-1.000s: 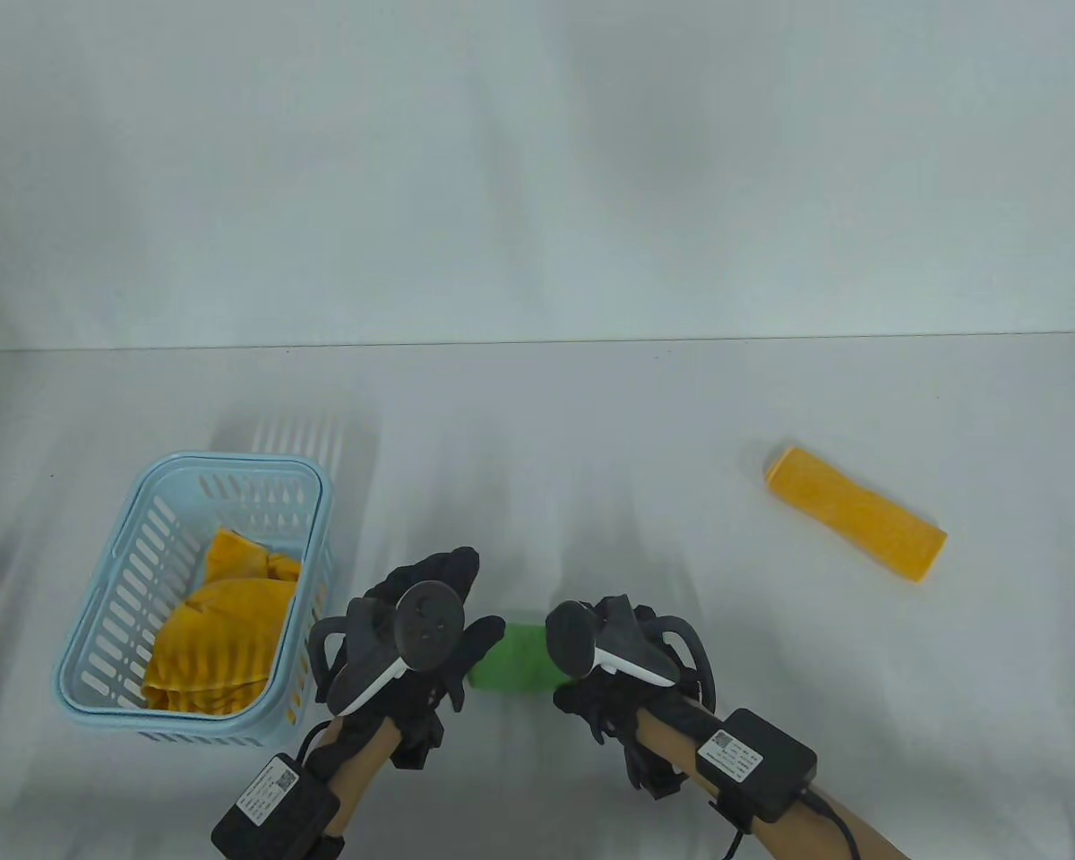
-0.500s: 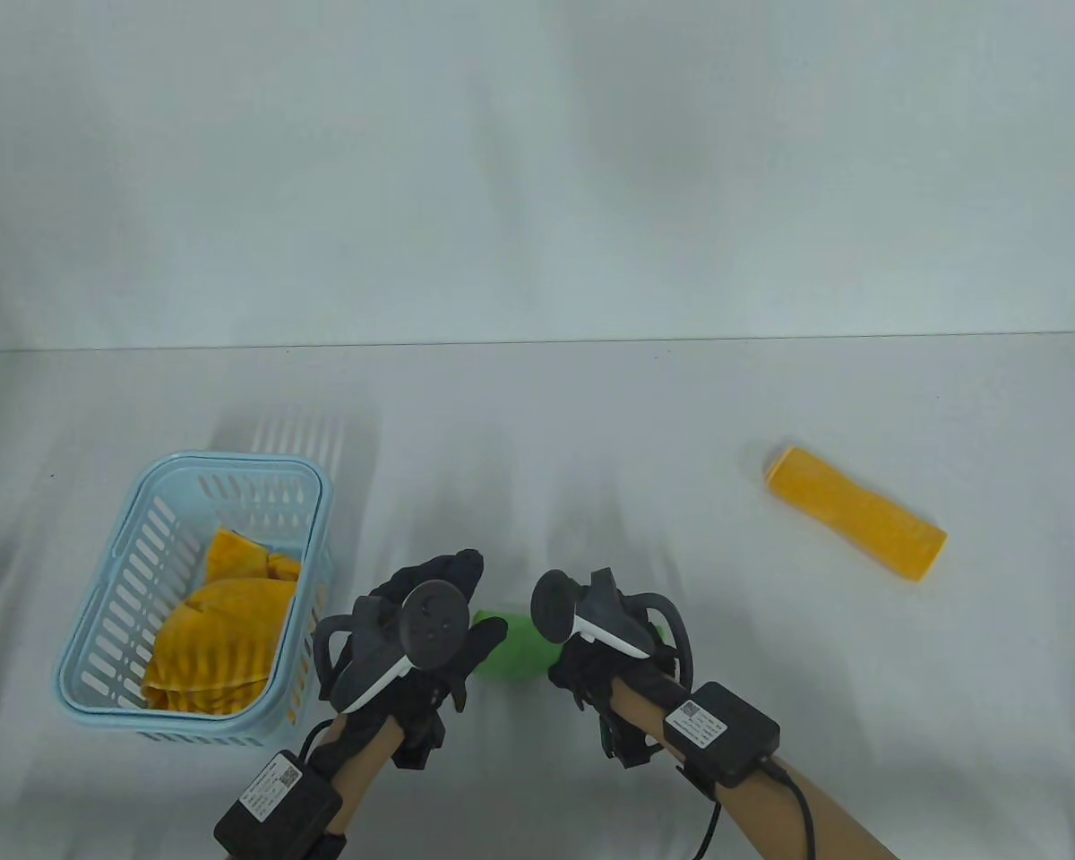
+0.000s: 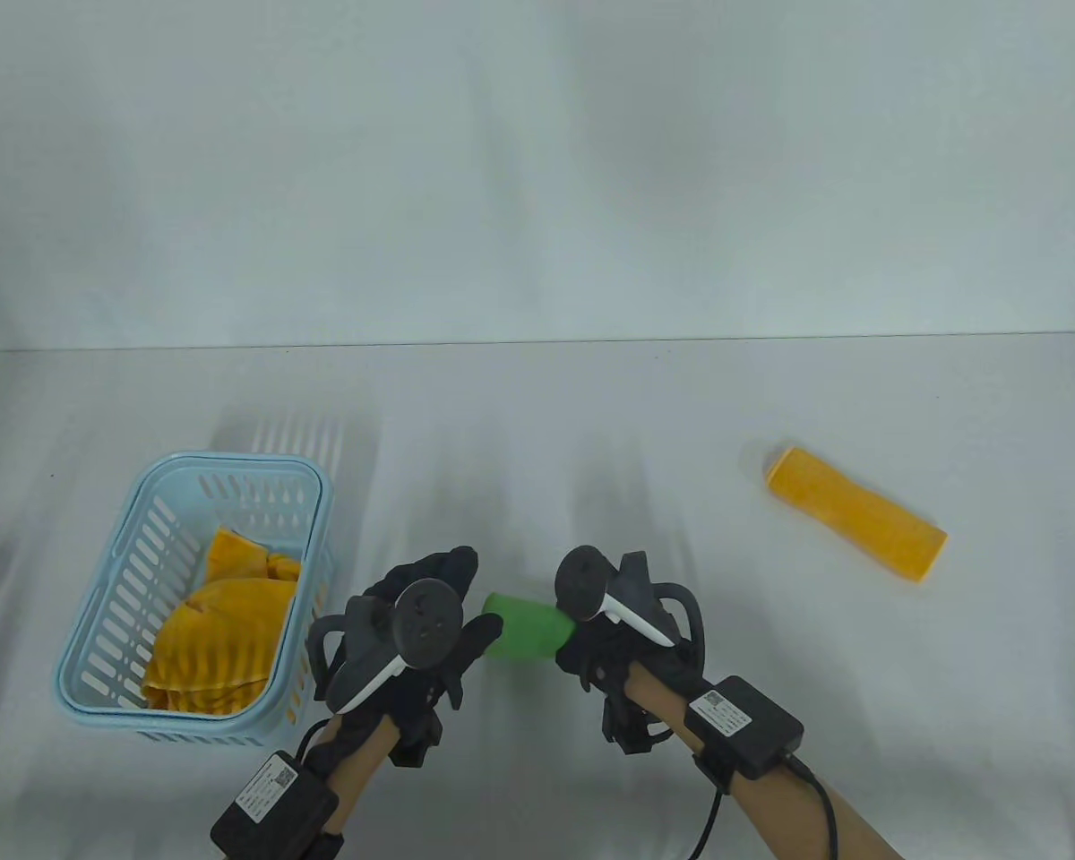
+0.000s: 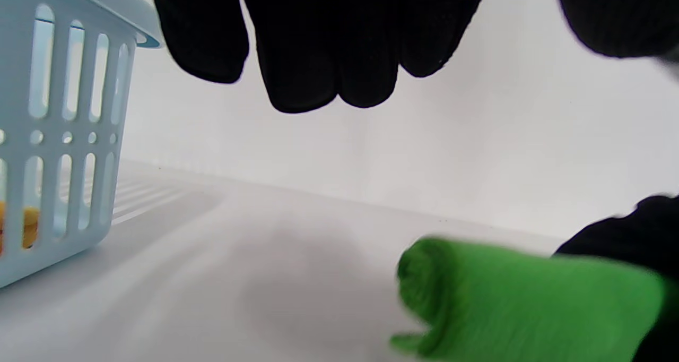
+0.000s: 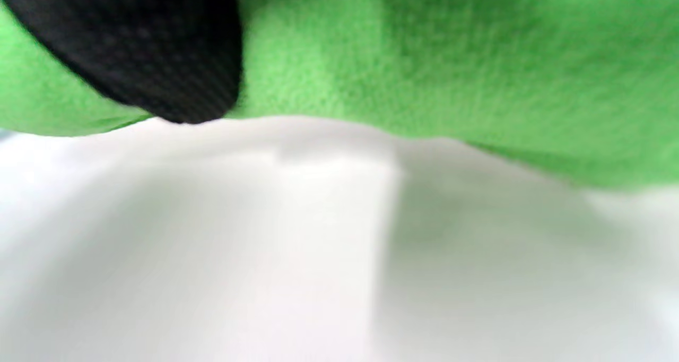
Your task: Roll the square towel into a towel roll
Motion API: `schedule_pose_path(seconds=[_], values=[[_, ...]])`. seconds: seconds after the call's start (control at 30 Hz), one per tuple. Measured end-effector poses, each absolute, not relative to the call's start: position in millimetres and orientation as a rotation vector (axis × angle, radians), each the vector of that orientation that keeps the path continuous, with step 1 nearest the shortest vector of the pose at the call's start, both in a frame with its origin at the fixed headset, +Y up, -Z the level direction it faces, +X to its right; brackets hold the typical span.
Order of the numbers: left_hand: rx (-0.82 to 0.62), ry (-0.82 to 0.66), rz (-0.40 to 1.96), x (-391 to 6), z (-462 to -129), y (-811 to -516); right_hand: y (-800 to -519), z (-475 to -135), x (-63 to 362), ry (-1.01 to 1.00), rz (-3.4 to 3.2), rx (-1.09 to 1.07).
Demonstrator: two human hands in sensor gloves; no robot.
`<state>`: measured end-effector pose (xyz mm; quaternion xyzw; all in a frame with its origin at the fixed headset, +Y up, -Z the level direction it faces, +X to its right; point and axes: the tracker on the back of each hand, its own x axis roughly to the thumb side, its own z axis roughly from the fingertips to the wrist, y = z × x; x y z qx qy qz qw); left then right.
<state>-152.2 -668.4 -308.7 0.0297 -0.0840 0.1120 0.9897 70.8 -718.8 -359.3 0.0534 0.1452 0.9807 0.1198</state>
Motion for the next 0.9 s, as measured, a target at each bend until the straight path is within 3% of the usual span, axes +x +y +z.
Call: schedule_pose_path(seconds=[0.3, 0.43, 0.67, 0.9], values=[[0.069, -0.175, 0.221, -151.8, -307.8, -667.3, -659.2, -364.4, 170.1, 0.189, 2.835, -0.153], [0.062, -0.179, 0.212, -149.9, -308.5, -669.0, -651.2, -374.4, 222.3, 0.086, 2.868, -0.361], [0.044, -0.178, 0.204, -148.3, -310.1, -673.0, -676.8, -396.4, 292.8, -0.055, 2.931, -0.718], [0.033, -0.172, 0.199, -147.7, -310.8, -674.9, -718.9, -409.8, 299.8, -0.108, 2.985, -0.777]])
